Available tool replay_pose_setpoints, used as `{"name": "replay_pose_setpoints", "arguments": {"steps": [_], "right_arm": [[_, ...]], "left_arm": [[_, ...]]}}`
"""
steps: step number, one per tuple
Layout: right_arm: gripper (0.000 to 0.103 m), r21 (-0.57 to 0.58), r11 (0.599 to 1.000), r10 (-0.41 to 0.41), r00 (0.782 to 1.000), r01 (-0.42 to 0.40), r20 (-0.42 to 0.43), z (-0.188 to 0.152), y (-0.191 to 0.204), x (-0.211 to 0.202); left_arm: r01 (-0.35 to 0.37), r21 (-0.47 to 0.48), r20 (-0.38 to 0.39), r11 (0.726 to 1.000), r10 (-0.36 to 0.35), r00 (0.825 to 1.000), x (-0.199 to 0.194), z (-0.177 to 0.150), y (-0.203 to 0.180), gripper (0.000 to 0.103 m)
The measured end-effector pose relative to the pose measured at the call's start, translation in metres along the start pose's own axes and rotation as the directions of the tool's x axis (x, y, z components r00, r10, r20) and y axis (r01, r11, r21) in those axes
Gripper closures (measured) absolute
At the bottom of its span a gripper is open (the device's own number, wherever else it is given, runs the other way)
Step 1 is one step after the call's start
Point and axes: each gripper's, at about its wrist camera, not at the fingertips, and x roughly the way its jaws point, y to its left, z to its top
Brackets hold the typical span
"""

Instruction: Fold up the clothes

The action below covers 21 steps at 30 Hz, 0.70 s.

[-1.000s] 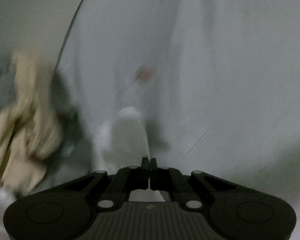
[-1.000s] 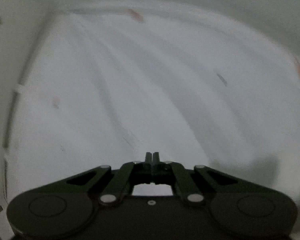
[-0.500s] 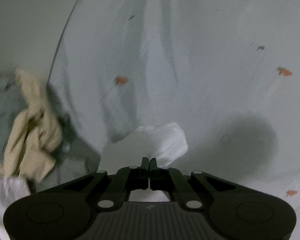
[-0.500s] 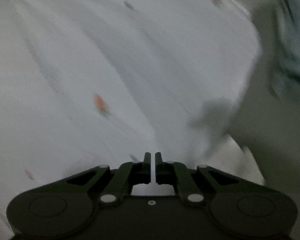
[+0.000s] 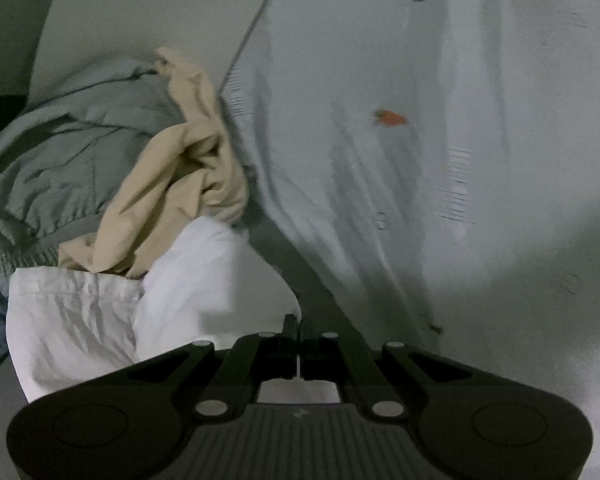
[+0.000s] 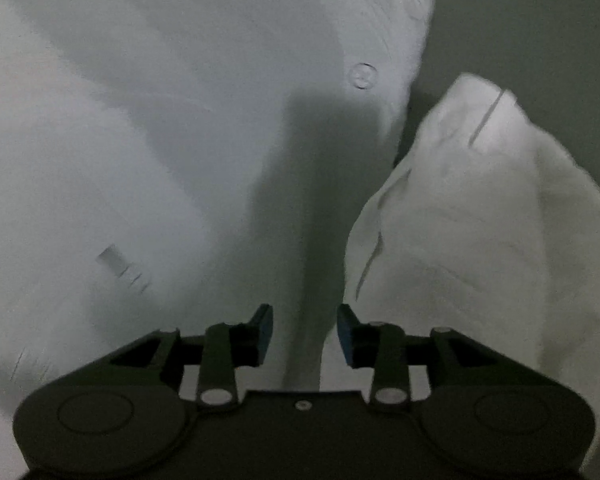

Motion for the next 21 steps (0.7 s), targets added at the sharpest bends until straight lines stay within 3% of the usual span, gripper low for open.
{"name": "replay_pose_setpoints", "arguments": {"steps": [3,6,14,21], "right_arm": [[0.065,0.043,0.993,-0.112,0.992,0.11,0.052,0.006,-0.001,0.027],[0.065,0.046,0.975,-0.22,0.97,0.216,0.104,0.009,-0.001,0.043],[0.058,-0.013,0.96,-0.274,0.948,0.28,0.161,0.018,0.014,0.081],[0.056,-0.005,0.965,-0.257,0.948,0.262,0.19,0.01,0.015,0.069]], "left_arm": [[-0.027,-0.014,-0.012,1.0,0.027,1.0,0.018,0.003,0.004,0.103],[-0.051,0.003,-0.032,0.999,0.051,0.998,0.031,0.006,0.005,0.103],[-0.092,0.019,-0.054,0.996,0.093,0.994,0.053,0.012,0.012,0.103],[-0.11,-0.003,-0.048,0.994,0.11,0.993,0.048,0.01,0.019,0.102]]}}
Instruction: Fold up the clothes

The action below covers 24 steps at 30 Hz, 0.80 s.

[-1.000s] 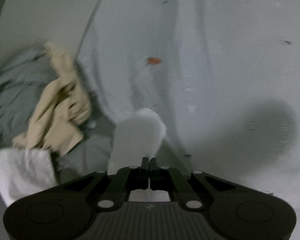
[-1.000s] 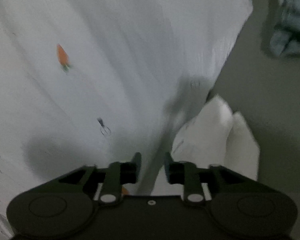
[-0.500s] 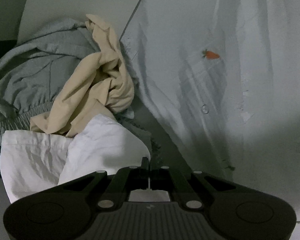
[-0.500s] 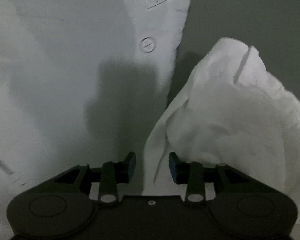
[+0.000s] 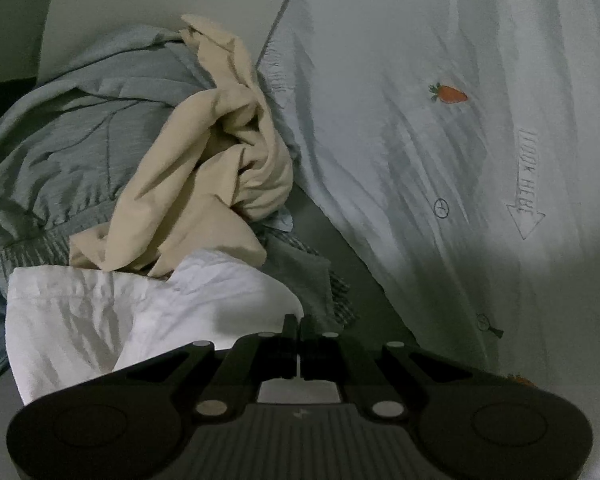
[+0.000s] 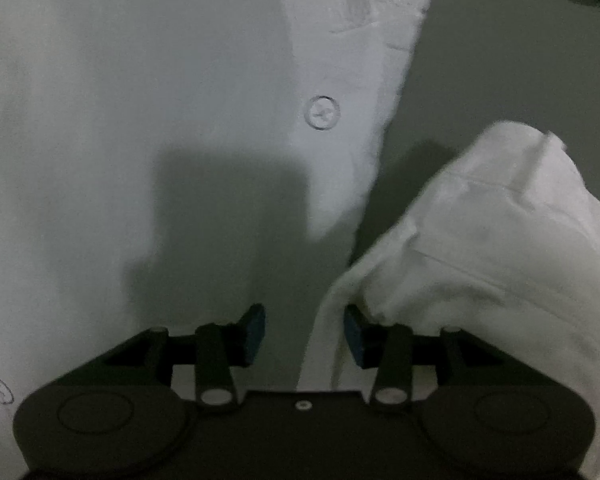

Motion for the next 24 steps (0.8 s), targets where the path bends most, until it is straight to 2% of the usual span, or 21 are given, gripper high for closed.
{"name": "replay_pose_setpoints", "arguments": {"steps": [3,5,7,9,11,12,14,15,16,18,19,21,22,24], "right_arm": [[0.058,-0.054,0.997,-0.053,0.997,0.051,-0.051,0.002,-0.007,0.008],[0.062,-0.07,0.997,-0.044,0.998,0.041,-0.043,0.0,-0.013,0.008],[0.061,-0.046,0.999,-0.026,0.999,0.025,-0.026,-0.002,-0.017,0.005],[0.056,-0.001,0.999,0.043,0.999,-0.043,0.002,-0.001,-0.019,0.005],[0.056,0.007,0.991,0.131,0.991,-0.131,0.006,0.003,-0.018,0.009],[0.056,0.002,0.99,0.143,0.99,-0.143,-0.004,0.004,-0.017,0.012],[0.061,-0.04,0.994,0.097,0.994,-0.099,-0.052,0.004,-0.013,0.024],[0.073,-0.077,0.996,0.047,0.996,-0.053,-0.074,0.003,-0.011,0.029],[0.09,-0.113,0.994,-0.002,0.996,-0.009,-0.093,0.002,-0.009,0.035],[0.094,-0.134,0.991,-0.022,0.996,0.009,-0.092,-0.001,-0.011,0.036],[0.096,-0.098,0.994,0.03,0.996,-0.038,-0.088,0.0,-0.014,0.032],[0.099,0.036,0.982,0.189,0.979,-0.187,-0.072,0.004,-0.028,0.015],[0.099,0.058,0.968,0.247,0.968,-0.244,-0.043,0.007,-0.029,-0.001],[0.099,-0.002,0.948,0.318,0.948,-0.318,0.002,0.014,-0.022,-0.034]], "left_arm": [[-0.001,-0.026,-0.003,1.0,0.001,1.0,0.002,-0.003,0.005,0.102],[-0.008,-0.038,-0.005,0.999,0.008,1.0,0.004,-0.005,0.007,0.102],[-0.014,-0.04,-0.004,0.999,0.014,1.0,0.004,-0.006,0.007,0.102],[-0.016,-0.035,-0.003,0.999,0.016,1.0,0.004,-0.006,0.007,0.102],[-0.019,-0.035,-0.003,0.999,0.019,1.0,0.005,-0.006,0.008,0.102],[-0.02,-0.035,-0.003,0.999,0.02,1.0,0.005,-0.006,0.008,0.102],[-0.029,-0.041,-0.005,0.999,0.029,1.0,0.006,-0.007,0.01,0.102],[-0.035,-0.044,-0.007,0.998,0.034,0.999,0.008,-0.008,0.011,0.102],[-0.041,-0.047,-0.009,0.998,0.04,0.999,0.009,-0.009,0.012,0.102],[-0.046,-0.054,-0.011,0.997,0.046,0.999,0.011,-0.011,0.015,0.102],[-0.047,-0.059,-0.012,0.997,0.047,0.999,0.012,-0.011,0.016,0.102],[-0.037,-0.039,-0.002,0.999,0.037,0.999,0.01,-0.008,0.011,0.102],[-0.026,-0.021,0.005,0.999,0.026,1.0,0.008,-0.005,0.005,0.102],[-0.004,0.015,0.019,1.0,0.004,1.0,0.005,0.0,-0.006,0.102]]}}
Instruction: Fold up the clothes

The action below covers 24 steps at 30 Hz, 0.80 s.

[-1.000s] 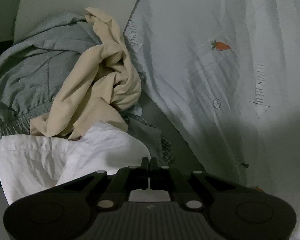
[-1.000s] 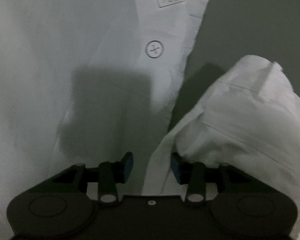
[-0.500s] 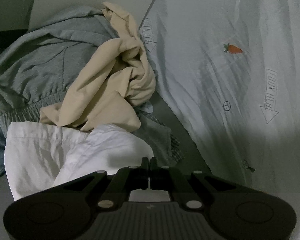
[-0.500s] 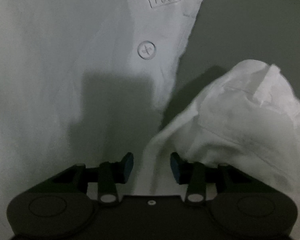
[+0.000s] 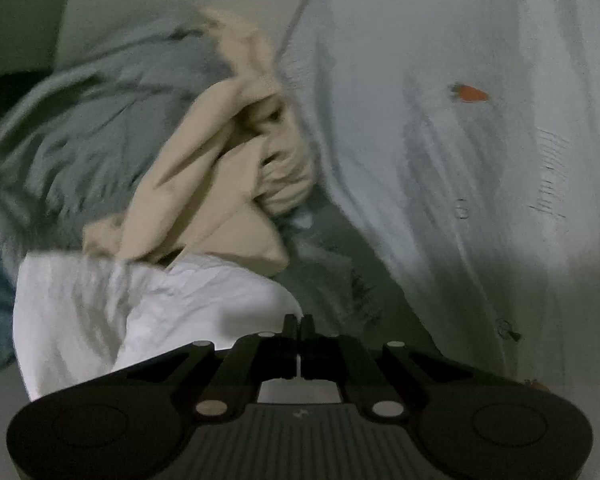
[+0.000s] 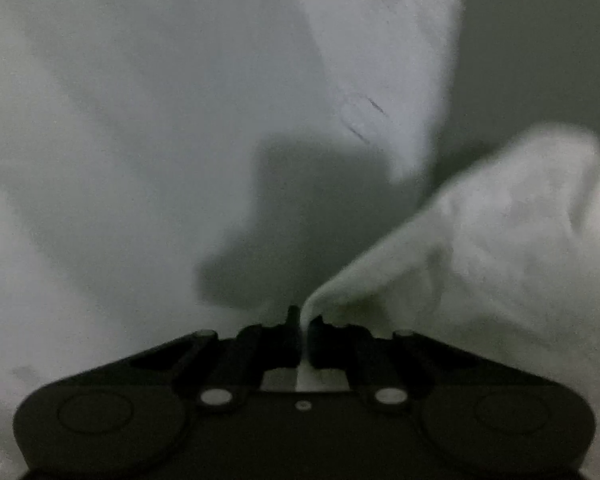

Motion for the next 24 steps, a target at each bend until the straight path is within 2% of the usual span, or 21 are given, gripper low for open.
{"name": "replay_pose_setpoints", "arguments": {"steps": [1,4,7,9,12,13,15,16,17,18,19,20,21,22,24], "right_arm": [[0.099,-0.035,0.999,0.039,0.999,-0.039,0.022,0.004,0.011,-0.016],[0.099,-0.095,0.978,0.194,0.979,-0.187,0.063,0.021,0.052,-0.071],[0.099,-0.155,0.927,0.359,0.928,-0.342,0.098,0.045,0.108,-0.138],[0.099,-0.196,0.88,0.457,0.883,-0.432,0.107,0.053,0.138,-0.18],[0.099,-0.3,0.783,0.6,0.789,-0.546,0.131,0.052,0.177,-0.266],[0.099,-0.326,0.744,0.648,0.75,-0.584,0.136,0.052,0.183,-0.297],[0.099,-0.369,0.688,0.709,0.687,-0.625,0.157,0.054,0.18,-0.342],[0.099,-0.397,0.672,0.724,0.668,-0.625,0.173,0.055,0.172,-0.366],[0.099,-0.416,0.677,0.719,0.667,-0.607,0.196,0.055,0.16,-0.392],[0.099,-0.407,0.693,0.704,0.679,-0.595,0.205,0.055,0.144,-0.413],[0.099,-0.398,0.709,0.689,0.692,-0.582,0.215,0.056,0.127,-0.432],[0.099,-0.388,0.737,0.658,0.718,-0.553,0.226,0.056,0.104,-0.441],[0.099,-0.378,0.765,0.624,0.744,-0.521,0.238,0.055,0.081,-0.45],[0.099,-0.366,0.809,0.562,0.786,-0.459,0.257,0.045,0.057,-0.462],[0.099,-0.339,0.883,0.428,0.855,-0.326,0.293,0.026,0.01,-0.486]], "left_arm": [[0.006,-0.001,0.007,1.0,-0.006,1.0,-0.001,0.003,-0.006,0.103],[0.091,0.024,0.036,0.996,-0.092,0.995,-0.002,0.021,-0.036,0.103],[0.182,0.063,0.099,0.981,-0.187,0.977,-0.01,0.042,-0.072,0.103],[0.265,0.069,0.164,0.962,-0.273,0.948,-0.029,0.062,-0.095,0.103],[0.38,0.075,0.26,0.922,-0.386,0.885,-0.065,0.088,-0.121,0.103],[0.414,0.081,0.287,0.907,-0.419,0.861,-0.081,0.093,-0.125,0.103],[0.475,0.097,0.331,0.875,-0.478,0.813,-0.114,0.099,-0.125,0.103],[0.494,0.101,0.336,0.863,-0.497,0.8,-0.129,0.096,-0.119,0.103],[0.511,0.105,0.335,0.853,-0.514,0.79,-0.142,0.091,-0.111,0.102],[0.527,0.109,0.333,0.843,-0.53,0.779,-0.155,0.086,-0.103,0.102],[0.535,0.103,0.323,0.838,-0.537,0.779,-0.165,0.078,-0.094,0.102],[0.538,0.09,0.301,0.838,-0.538,0.788,-0.174,0.066,-0.081,0.102],[0.526,0.077,0.271,0.847,-0.525,0.807,-0.181,0.05,-0.066,0.102],[0.506,0.064,0.24,0.86,-0.506,0.829,-0.186,0.033,-0.051,0.102],[0.434,0.028,0.16,0.9,-0.433,0.887,-0.19,-0.007,-0.018,0.102]]}}
